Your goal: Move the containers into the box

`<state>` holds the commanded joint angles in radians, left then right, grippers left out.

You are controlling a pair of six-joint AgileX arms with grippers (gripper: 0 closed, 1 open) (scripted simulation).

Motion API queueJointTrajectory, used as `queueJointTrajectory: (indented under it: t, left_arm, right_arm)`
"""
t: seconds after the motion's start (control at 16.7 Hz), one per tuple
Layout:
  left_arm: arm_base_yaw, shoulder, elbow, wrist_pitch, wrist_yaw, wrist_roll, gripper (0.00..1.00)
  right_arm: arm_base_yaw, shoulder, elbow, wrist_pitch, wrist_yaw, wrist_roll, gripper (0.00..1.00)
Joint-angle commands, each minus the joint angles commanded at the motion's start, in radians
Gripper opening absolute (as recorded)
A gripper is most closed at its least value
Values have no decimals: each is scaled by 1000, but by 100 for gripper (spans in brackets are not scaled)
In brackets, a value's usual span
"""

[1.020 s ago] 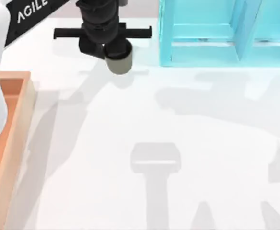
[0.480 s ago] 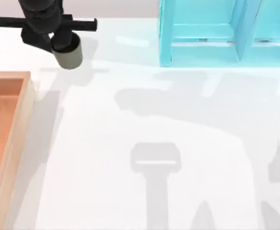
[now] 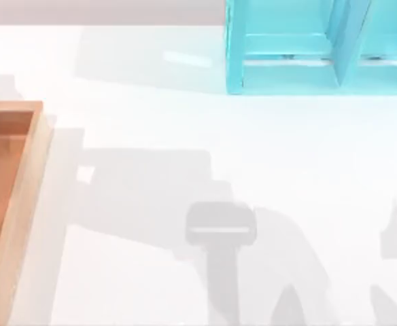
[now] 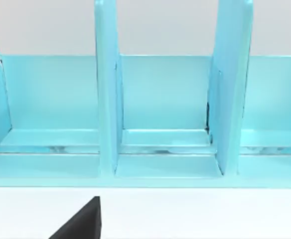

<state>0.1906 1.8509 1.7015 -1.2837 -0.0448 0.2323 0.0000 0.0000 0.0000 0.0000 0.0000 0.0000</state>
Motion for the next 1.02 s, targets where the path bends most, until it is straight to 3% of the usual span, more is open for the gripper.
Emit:
queueJointTrajectory:
  t: [0.3,0.72,1.02]
  left_arm:
    - [164,-95,-110,-38,31,153,0]
    - [164,-93,-121,-22,28,157,0]
    - [156,-89,-250,109,29,147,0]
  right_arm:
    - [0,0,0,0,0,0,100]
    - [0,0,0,0,0,0,100]
    - [0,0,0,0,0,0,100]
